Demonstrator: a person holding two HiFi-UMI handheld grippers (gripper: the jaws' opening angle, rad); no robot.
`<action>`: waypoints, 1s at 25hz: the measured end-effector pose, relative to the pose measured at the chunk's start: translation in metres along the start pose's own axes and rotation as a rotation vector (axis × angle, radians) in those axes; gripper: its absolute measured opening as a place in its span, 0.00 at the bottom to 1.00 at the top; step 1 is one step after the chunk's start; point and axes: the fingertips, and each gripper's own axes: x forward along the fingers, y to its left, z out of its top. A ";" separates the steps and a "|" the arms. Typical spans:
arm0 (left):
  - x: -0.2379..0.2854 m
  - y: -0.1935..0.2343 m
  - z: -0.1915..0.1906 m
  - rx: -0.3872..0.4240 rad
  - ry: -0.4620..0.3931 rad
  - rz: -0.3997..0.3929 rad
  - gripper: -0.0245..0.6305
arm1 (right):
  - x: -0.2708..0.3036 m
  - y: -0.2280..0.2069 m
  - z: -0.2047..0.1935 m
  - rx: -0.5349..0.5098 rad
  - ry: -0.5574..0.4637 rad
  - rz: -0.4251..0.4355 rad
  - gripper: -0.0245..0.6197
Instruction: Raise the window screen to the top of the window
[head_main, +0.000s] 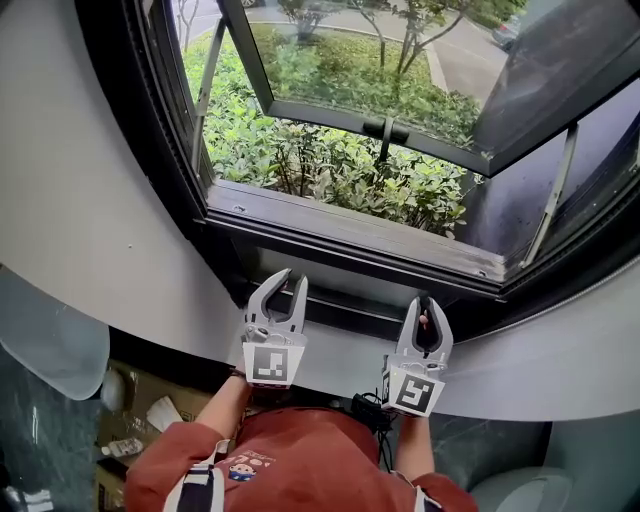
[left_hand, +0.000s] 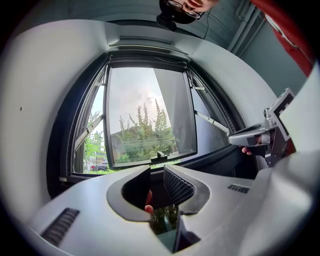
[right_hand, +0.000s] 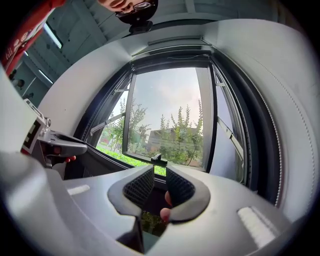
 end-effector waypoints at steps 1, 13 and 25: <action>0.000 0.000 0.000 0.001 0.000 0.000 0.17 | 0.000 0.001 0.001 -0.005 -0.001 0.003 0.16; 0.001 -0.001 0.004 0.000 -0.017 0.014 0.05 | 0.000 -0.001 0.006 -0.020 -0.032 -0.006 0.05; 0.002 -0.003 0.004 0.003 -0.024 0.011 0.05 | 0.003 0.000 0.006 -0.038 -0.027 -0.005 0.05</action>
